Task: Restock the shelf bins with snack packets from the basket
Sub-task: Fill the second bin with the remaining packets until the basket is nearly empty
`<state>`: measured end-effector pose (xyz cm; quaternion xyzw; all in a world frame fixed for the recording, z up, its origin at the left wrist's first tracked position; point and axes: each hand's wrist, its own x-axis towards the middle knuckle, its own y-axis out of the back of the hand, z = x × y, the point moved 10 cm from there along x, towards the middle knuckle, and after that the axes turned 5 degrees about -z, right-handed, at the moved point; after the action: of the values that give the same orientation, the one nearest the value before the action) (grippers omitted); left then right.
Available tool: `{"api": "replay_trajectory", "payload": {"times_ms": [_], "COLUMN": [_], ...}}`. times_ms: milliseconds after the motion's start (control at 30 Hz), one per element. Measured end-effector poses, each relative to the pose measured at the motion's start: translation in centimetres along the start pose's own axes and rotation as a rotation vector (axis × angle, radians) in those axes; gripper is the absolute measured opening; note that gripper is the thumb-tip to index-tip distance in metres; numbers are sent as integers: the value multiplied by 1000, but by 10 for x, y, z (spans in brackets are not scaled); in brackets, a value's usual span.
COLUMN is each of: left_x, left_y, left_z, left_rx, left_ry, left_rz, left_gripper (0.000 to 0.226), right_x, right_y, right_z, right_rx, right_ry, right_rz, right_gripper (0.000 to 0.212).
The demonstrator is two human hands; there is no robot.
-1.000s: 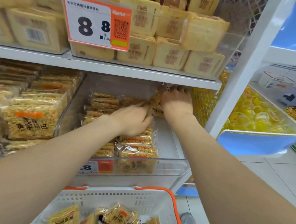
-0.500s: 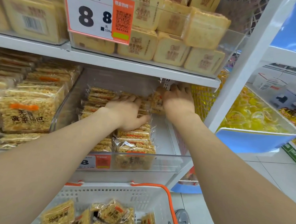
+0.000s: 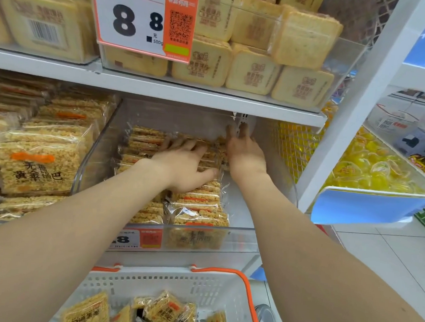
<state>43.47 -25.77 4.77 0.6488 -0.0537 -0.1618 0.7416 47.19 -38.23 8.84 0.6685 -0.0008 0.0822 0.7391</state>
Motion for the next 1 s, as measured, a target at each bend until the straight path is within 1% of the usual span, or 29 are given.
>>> {"api": "replay_trajectory", "payload": {"times_ms": [33,100,167,233,300,367,400,467,567,667,733,833,933,1000], "left_x": [1,2,2,0,-4,-12,-18,-35,-69,-99,-121,-160,-193,-206], "left_y": [0,-2,-3,-3,2,11,18,34,55,65,69,76,66,37], "left_z": [0,-2,-3,-1,2,7,9,14,21,34,47,71,91,100], "left_rx": [-2,-12,-20,-33,-48,-43,-39,-50,-74,-80,-60,-16,21,7], "left_ry": [-5,-5,-2,-5,-10,-21,-28,-40,-58,-96,-143,-260,-351,-393], "left_rz": [-1,-9,-18,-21,-1,50,93,206,404,511,569,679,759,726], "left_gripper": [89,88,88,86,81,72,66,52,37,30,23,9,16,21], "right_x": [1,3,6,7,6,1,-2,-8,-32,-73,-103,-144,-184,-209], "right_y": [-1,-7,-13,-21,-31,-35,-32,-14,21,56,74,86,88,75], "right_z": [2,2,4,4,4,5,5,0,-7,-15,-15,-17,-25,-31], "right_rx": [1,-42,-49,-21,-27,-54,-63,-43,74,76,161,289,237,181], "right_ry": [-9,0,11,45,106,151,164,174,177,220,235,251,279,288], "right_rz": [2,-33,-52,-96,-144,-185,-171,-75,42,198,257,200,106,34], "right_gripper": [65,54,51,58,75,89,90,82,54,32,24,19,15,18]}}
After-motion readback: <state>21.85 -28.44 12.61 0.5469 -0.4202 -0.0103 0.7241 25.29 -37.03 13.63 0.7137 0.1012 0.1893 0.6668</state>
